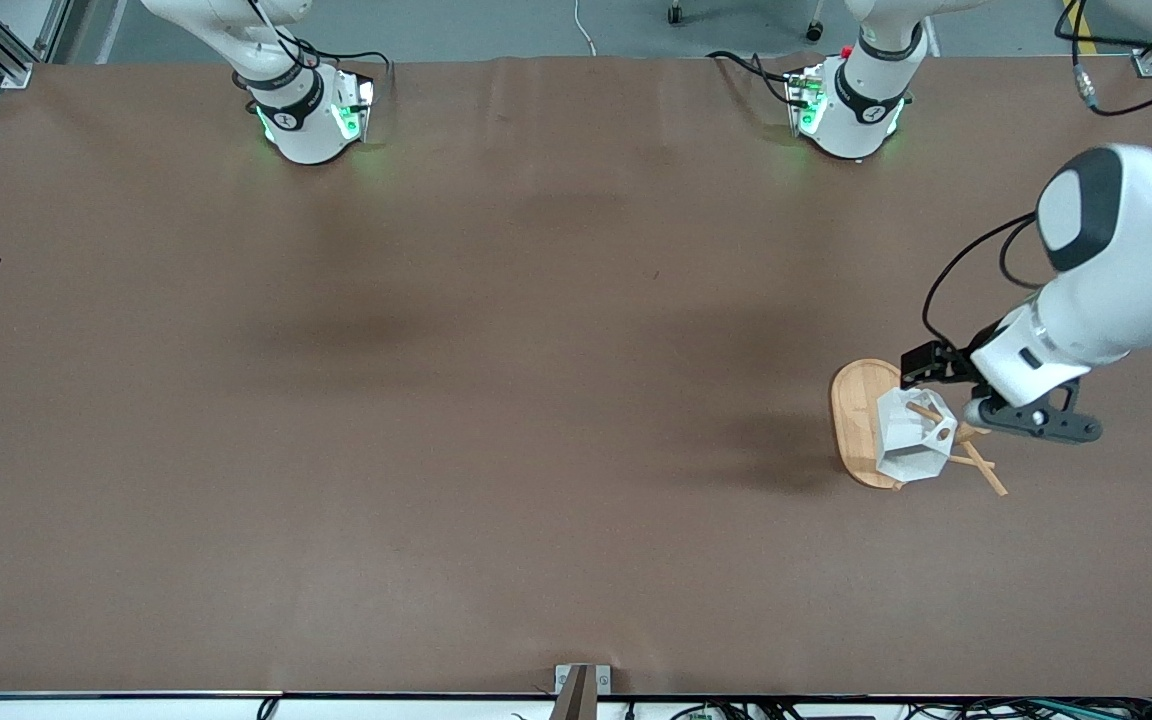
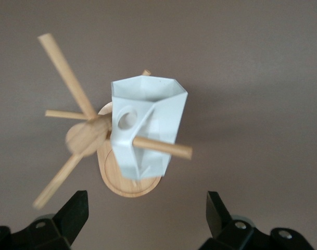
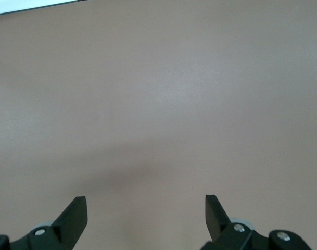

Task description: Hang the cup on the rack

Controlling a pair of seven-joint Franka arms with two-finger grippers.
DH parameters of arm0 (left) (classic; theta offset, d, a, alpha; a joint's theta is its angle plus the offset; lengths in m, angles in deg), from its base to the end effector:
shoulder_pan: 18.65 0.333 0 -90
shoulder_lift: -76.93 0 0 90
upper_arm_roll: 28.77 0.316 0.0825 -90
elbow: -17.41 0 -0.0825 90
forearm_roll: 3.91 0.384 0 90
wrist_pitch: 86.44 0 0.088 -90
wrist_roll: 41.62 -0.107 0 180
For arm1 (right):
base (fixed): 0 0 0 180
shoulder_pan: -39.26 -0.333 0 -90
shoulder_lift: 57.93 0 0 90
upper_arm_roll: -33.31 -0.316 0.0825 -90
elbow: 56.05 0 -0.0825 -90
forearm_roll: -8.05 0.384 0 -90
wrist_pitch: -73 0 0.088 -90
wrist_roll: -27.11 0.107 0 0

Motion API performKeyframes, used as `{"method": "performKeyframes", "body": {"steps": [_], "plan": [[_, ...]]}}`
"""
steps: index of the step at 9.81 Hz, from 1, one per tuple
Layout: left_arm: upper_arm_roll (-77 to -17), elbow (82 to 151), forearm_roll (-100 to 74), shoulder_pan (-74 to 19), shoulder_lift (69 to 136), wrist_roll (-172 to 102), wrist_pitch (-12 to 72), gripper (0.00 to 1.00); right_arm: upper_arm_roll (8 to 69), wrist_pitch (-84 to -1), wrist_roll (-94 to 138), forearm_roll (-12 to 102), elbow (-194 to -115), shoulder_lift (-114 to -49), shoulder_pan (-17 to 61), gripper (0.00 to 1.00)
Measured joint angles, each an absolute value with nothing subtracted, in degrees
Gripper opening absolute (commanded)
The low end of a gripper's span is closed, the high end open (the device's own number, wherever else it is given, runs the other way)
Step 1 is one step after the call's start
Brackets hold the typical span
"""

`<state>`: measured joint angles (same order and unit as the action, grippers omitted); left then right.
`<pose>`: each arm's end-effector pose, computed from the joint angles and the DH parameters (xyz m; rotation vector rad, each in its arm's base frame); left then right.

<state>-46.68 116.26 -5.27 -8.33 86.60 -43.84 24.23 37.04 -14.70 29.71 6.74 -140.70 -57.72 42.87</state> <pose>0.6112 -0.0724 0.4881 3.0553 -0.2419 0.0644 0.5446 -0.0728 0.6668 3.1035 -0.2723 0.0871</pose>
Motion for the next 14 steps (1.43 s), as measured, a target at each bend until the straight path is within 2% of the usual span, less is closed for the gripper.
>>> {"method": "performKeyframes", "body": {"steps": [4,6,8,14], "plan": [[-44.49,115.20,-5.20,-8.59,76.21,-43.81,15.63,1.00,37.11,-14.70,29.71,6.75,-140.71,-57.74,43.58,1.00],[-40.72,113.75,-5.20,-11.77,73.34,-43.81,7.60,1.00,37.11,-14.72,29.71,6.75,-140.71,-57.75,43.72,1.00],[-39.51,113.57,-5.20,-14.06,71.15,-43.81,2.84,1.00,37.11,-14.74,29.71,6.76,-140.72,-57.76,44.00,1.00],[-39.17,113.42,-5.15,-15.39,69.27,-43.80,1.99,1.00,36.99,-14.72,29.70,6.77,-140.72,-57.76,44.04,1.00]]}}
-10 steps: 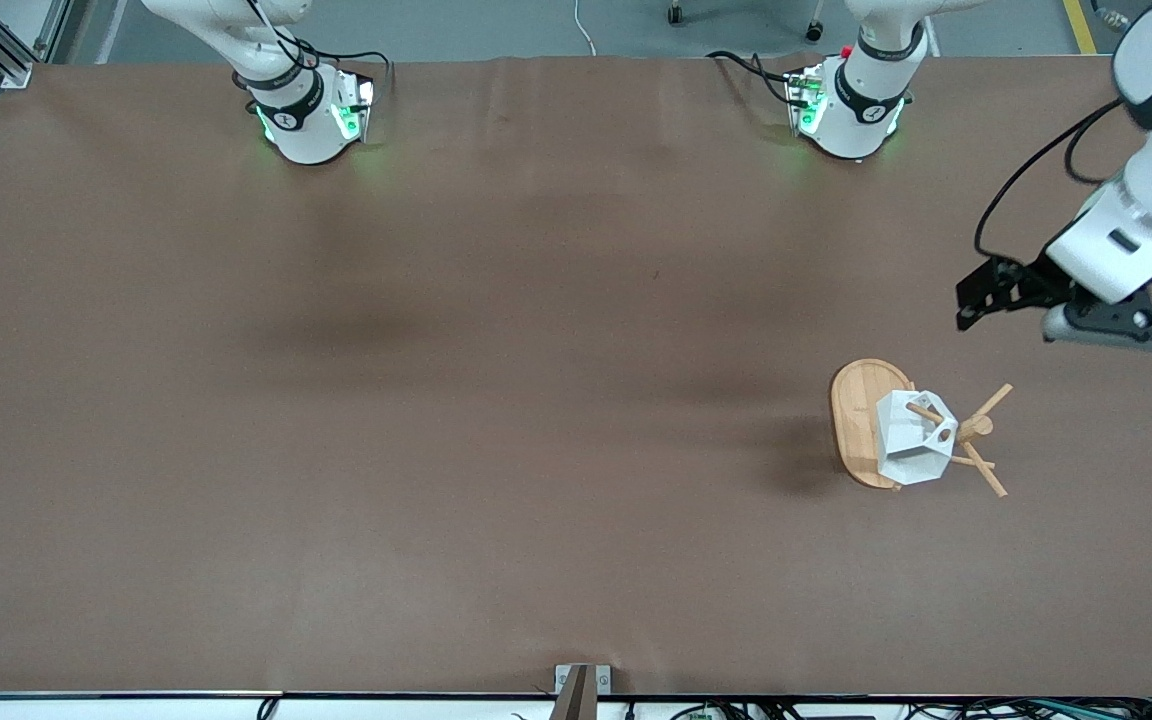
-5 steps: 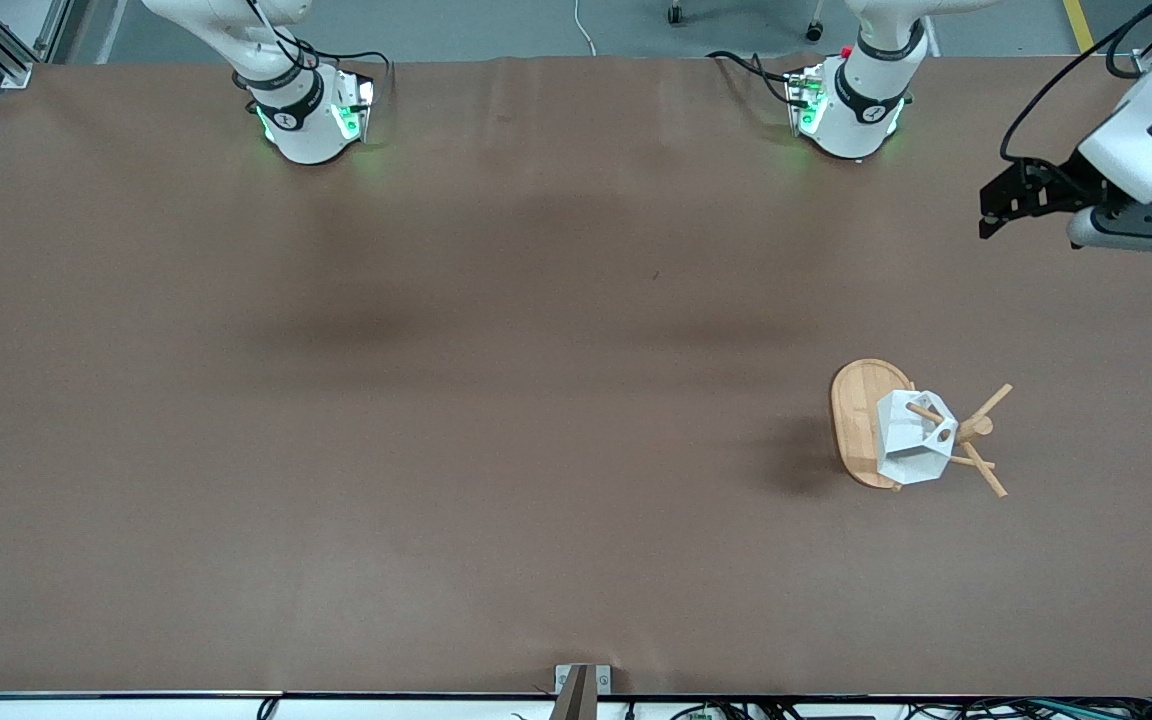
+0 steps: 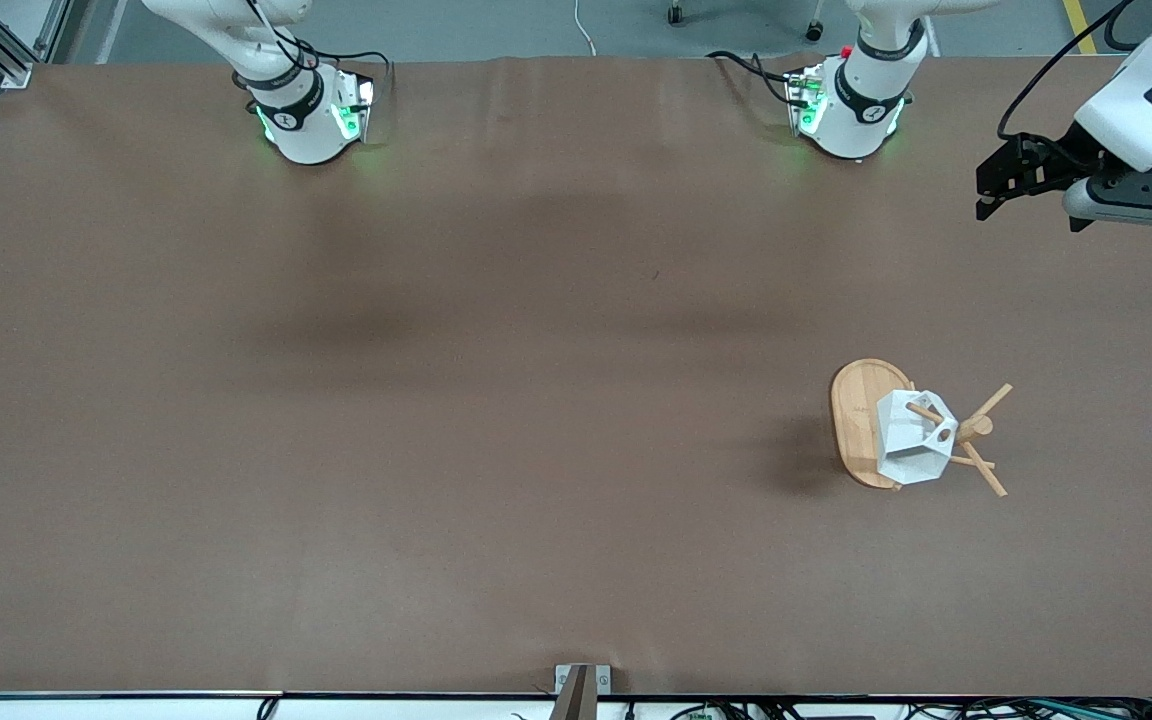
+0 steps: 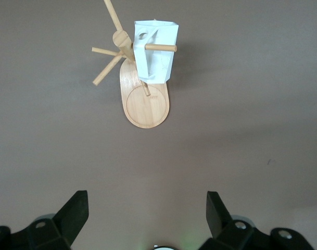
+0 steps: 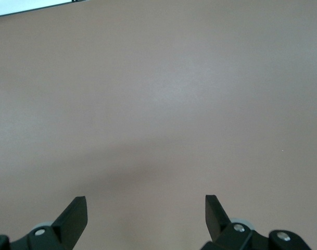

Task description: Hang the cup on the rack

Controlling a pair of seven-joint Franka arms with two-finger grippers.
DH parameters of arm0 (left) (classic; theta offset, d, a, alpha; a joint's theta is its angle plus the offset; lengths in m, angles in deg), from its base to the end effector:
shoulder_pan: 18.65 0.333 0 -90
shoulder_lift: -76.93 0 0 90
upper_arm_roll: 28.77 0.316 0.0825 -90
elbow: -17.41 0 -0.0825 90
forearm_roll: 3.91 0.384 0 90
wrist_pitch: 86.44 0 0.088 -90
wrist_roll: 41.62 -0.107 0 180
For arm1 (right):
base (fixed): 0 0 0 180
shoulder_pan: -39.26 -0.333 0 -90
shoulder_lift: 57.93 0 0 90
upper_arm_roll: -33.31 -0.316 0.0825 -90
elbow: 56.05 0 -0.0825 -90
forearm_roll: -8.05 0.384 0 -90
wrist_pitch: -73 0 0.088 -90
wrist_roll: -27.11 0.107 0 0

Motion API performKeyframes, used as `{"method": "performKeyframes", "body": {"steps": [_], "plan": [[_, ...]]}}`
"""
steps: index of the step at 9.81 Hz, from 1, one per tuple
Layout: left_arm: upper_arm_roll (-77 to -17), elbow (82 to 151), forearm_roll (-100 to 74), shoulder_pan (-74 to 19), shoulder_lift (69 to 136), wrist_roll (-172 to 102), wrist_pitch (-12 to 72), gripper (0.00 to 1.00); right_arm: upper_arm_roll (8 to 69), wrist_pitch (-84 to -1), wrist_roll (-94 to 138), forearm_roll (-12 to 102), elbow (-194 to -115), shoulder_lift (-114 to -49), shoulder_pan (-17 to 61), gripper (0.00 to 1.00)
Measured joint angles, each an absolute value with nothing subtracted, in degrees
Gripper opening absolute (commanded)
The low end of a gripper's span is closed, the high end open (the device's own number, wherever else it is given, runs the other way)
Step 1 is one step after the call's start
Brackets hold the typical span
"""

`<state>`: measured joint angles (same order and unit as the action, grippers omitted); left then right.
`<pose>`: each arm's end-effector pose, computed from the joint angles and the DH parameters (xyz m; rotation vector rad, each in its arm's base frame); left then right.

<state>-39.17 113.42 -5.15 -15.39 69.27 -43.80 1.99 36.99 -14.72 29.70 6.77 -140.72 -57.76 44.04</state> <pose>0.5049 -0.0723 0.6426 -3.1289 0.2535 0.0011 0.5434 -0.0834 0.6663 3.1008 -0.3023 0.0857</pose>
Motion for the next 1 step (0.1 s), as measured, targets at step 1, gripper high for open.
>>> {"method": "performKeyframes", "body": {"steps": [1], "plan": [[-39.17,113.17,-5.13,-15.37,69.55,-43.80,2.03,1.00,36.98,-14.72,29.70,6.77,-140.72,-57.76,44.04,1.00]]}}
